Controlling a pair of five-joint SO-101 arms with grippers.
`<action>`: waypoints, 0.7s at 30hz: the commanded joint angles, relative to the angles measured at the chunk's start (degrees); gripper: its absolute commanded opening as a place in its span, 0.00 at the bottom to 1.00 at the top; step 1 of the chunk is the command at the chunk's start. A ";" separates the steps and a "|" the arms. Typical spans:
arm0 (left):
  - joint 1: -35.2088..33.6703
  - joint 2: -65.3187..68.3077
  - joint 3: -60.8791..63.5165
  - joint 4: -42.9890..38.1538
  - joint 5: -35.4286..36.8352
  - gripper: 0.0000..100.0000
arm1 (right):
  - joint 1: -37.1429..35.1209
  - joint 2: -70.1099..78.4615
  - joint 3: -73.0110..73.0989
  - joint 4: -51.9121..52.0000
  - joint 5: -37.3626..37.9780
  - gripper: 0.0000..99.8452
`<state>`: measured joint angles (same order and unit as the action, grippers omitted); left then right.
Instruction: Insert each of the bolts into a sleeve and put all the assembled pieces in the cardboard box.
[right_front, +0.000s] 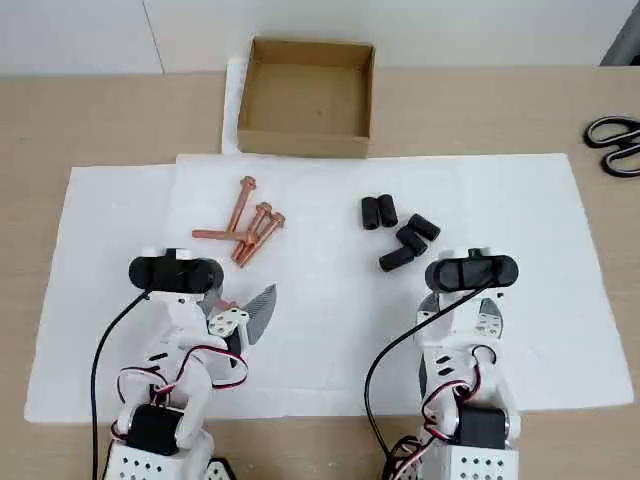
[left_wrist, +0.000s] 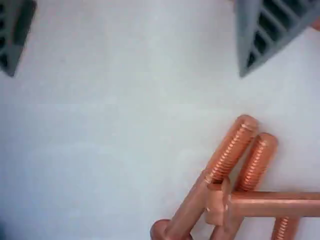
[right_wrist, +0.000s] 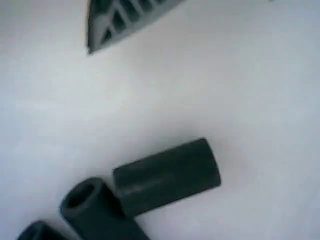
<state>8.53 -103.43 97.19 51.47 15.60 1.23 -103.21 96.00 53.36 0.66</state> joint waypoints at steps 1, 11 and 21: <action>-0.09 -0.62 -0.75 0.26 0.00 0.27 | 0.22 -0.66 0.44 -0.84 0.44 0.26; -0.09 -0.62 -0.75 0.26 0.00 0.27 | 0.22 -0.66 0.44 -0.84 0.44 0.26; -0.09 -0.62 -0.75 0.26 0.00 0.27 | 1.01 -0.66 0.44 -0.48 0.70 0.26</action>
<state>8.53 -103.43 97.19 51.47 15.60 1.32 -103.21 96.00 53.36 0.66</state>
